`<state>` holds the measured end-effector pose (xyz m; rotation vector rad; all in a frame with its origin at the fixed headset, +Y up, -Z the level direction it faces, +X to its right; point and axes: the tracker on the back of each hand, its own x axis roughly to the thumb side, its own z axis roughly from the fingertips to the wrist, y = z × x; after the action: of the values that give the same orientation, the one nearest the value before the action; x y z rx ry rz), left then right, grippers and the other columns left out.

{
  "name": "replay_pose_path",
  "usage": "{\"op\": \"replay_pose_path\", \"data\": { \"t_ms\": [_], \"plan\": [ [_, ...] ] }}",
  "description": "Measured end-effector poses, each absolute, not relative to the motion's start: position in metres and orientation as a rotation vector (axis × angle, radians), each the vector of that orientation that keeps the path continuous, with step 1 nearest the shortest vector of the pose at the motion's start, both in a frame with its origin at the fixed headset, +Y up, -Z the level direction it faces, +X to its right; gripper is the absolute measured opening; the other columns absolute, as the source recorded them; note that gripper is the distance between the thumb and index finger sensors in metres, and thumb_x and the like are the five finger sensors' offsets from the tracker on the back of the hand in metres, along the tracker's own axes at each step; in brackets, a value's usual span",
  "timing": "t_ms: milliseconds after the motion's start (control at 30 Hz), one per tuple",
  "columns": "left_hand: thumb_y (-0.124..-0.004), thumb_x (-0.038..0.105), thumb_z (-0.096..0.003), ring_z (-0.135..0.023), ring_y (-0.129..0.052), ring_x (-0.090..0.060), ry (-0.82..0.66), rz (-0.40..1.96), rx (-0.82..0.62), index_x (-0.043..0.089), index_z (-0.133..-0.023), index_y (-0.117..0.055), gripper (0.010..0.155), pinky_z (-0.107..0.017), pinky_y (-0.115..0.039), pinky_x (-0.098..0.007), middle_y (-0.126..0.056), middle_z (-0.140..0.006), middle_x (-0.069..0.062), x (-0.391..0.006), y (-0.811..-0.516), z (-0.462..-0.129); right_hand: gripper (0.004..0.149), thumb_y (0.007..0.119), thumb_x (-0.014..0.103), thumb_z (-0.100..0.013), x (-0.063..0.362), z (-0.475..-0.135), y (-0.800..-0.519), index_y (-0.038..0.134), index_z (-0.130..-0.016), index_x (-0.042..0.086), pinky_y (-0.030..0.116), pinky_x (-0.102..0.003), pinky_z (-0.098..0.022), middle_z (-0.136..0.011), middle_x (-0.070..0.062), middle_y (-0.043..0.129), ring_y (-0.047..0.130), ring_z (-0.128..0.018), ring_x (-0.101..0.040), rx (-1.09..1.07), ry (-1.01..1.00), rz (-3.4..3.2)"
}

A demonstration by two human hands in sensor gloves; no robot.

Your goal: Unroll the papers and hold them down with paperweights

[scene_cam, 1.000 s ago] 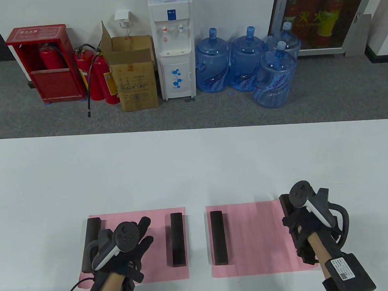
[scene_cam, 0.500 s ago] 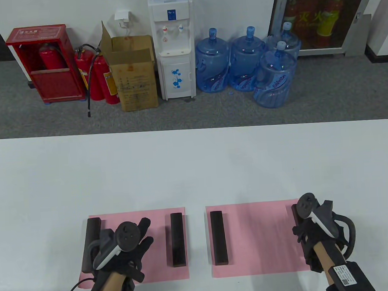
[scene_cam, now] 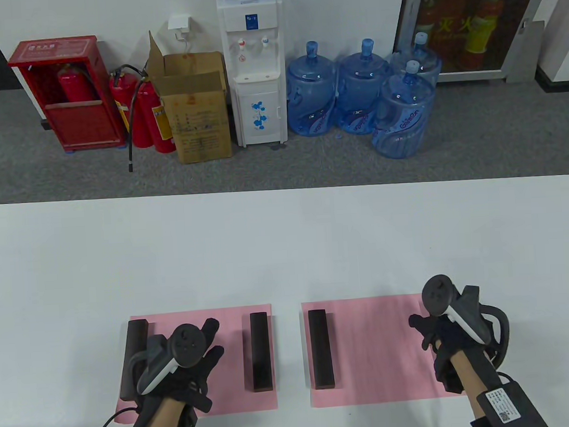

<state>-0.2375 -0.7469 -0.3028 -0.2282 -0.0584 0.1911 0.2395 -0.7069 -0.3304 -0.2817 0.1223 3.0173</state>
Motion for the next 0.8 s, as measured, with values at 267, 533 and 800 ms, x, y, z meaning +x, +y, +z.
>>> {"op": "replay_pose_path", "data": {
  "t_ms": [267, 533, 800],
  "plan": [
    [-0.062, 0.061, -0.0488, -0.098, -0.075, -0.042, -0.059, 0.167, -0.216, 0.046, -0.11, -0.046, 0.065, -0.07, -0.06, -0.062, -0.062, -0.118, -0.013, -0.235, -0.748, -0.303, 0.081, 0.077, 0.056, -0.036, 0.221, -0.321, -0.74, 0.052, -0.107, 0.024, 0.056, -0.059, -0.07, -0.11, -0.009, 0.045, 0.056, -0.102, -0.039, -0.036, -0.084, 3.064],
    [-0.062, 0.061, -0.0489, -0.101, -0.072, -0.043, -0.047, 0.127, -0.228, 0.046, -0.111, -0.046, 0.066, -0.072, -0.057, -0.063, -0.06, -0.118, -0.013, -0.23, -0.753, -0.304, 0.083, 0.076, 0.055, -0.037, 0.234, -0.314, -0.754, 0.046, -0.108, 0.026, 0.052, -0.059, -0.072, -0.112, -0.008, 0.038, 0.047, -0.104, -0.039, -0.067, -0.036, 3.121],
    [-0.062, 0.061, -0.0489, -0.103, -0.069, -0.044, -0.05, 0.148, -0.246, 0.046, -0.111, -0.046, 0.066, -0.073, -0.055, -0.065, -0.058, -0.119, -0.013, -0.231, -0.754, -0.304, 0.085, 0.075, 0.056, -0.037, 0.235, -0.314, -0.755, 0.04, -0.108, 0.027, 0.049, -0.059, -0.073, -0.112, -0.008, 0.03, 0.039, -0.106, -0.039, -0.064, -0.017, 3.111]
  ]
}}
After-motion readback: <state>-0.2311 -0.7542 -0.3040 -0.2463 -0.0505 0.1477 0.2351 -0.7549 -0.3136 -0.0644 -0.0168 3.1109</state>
